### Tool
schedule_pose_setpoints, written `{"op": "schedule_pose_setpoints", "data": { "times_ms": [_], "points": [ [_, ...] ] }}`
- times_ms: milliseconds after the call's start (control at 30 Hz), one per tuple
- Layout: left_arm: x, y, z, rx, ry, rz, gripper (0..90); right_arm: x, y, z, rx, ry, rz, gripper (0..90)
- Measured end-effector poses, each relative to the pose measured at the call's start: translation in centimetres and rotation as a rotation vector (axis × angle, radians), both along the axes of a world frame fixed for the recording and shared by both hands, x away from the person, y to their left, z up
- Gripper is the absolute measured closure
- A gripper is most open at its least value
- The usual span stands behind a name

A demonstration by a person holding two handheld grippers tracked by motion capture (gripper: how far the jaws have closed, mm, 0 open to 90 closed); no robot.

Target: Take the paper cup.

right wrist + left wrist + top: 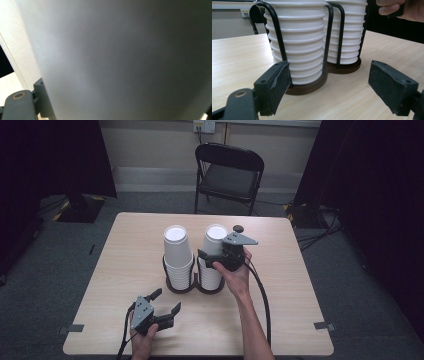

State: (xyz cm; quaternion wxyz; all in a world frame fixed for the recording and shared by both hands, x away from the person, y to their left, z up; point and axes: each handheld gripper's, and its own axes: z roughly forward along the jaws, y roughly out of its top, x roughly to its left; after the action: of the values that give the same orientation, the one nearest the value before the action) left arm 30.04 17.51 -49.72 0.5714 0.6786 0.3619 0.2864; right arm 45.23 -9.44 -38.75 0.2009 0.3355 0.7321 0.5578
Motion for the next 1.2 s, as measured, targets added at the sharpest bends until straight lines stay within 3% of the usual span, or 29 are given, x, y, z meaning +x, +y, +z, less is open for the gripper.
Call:
{"op": "schedule_pose_setpoints", "data": {
  "times_ms": [567,733,800,1200],
  "points": [
    [0.0,0.0,0.0,0.001,0.003,0.002,18.0,0.0,0.0,0.4,0.007,-0.011,-0.002,13.4],
    [0.0,-0.1,0.0,0.004,0.003,0.002,18.0,-0.1,-0.2,0.8,0.046,-0.017,-0.001,13.3],
    [0.0,-0.1,0.0,0.004,0.002,0.001,18.1,0.0,-0.1,1.3,0.013,-0.026,-0.004,13.4],
    [0.1,0.0,0.0,0.007,0.008,0.009,18.1,-0.1,-0.4,2.4,0.038,-0.039,-0.009,14.2]
  ]
}}
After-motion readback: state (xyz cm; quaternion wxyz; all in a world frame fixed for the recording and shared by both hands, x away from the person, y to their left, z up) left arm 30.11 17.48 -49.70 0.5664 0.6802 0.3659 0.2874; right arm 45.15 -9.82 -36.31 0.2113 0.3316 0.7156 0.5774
